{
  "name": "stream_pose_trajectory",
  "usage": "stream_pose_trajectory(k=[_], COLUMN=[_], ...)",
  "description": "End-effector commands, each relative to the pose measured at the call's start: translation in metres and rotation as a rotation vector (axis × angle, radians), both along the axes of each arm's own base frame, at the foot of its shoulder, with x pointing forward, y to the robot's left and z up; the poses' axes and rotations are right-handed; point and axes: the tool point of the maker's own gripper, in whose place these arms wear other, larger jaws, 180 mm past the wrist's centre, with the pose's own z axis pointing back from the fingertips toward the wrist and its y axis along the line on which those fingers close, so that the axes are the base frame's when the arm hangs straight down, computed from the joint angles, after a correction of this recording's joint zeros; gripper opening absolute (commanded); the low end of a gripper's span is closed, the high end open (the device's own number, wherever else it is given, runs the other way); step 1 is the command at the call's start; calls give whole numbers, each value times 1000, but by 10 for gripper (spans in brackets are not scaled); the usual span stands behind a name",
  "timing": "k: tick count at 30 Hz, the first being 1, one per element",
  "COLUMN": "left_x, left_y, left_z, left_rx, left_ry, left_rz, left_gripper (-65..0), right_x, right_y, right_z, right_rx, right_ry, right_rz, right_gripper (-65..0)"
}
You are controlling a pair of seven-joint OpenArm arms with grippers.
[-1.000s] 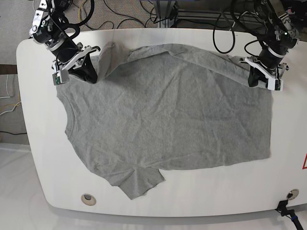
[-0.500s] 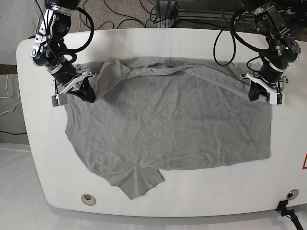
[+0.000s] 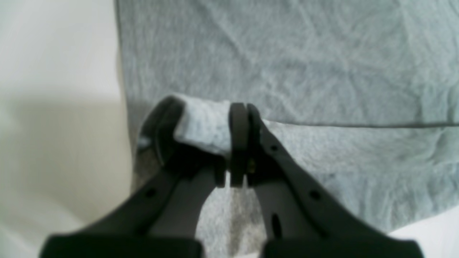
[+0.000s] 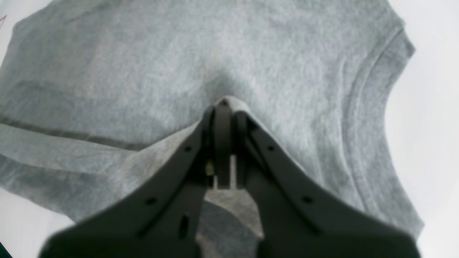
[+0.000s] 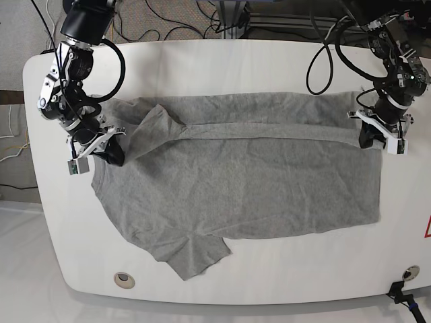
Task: Fold the T-shirt properly
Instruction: 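Fold the collar edge over onto the shirt body with both grippers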
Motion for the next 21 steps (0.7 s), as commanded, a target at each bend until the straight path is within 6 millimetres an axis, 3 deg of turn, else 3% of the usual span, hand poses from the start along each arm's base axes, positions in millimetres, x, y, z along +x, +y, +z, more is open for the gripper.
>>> stream_pose_trajectory(k=[1,9,13,17,18,21], left_x=[11,23,25,26,26,26], left_y=[3,8,12,15,16,19], left_z=[13,10,8,5,6,5], left_rx=[-4,-23,-23,2,8,8], left_ry=[-53,-48,-42,-18,-16,-17], left_rz=[1,4,7,-22,-25,-19], left_gripper=[-650,-650,-650,-650,-650,-388], right_x=[13,17,20,18,21,20], right_y=[-6,-5,12,8,10,6], right_z=[16,18,18,6,5,-2], right_rx=[-5,-1,-3,-85,-101,-152], right_ry=[-57,-66,-73,-37,-34,-16], right_rz=[2,0,49,49,47,36], right_gripper=[-650,-650,-650,-650,-597,-396])
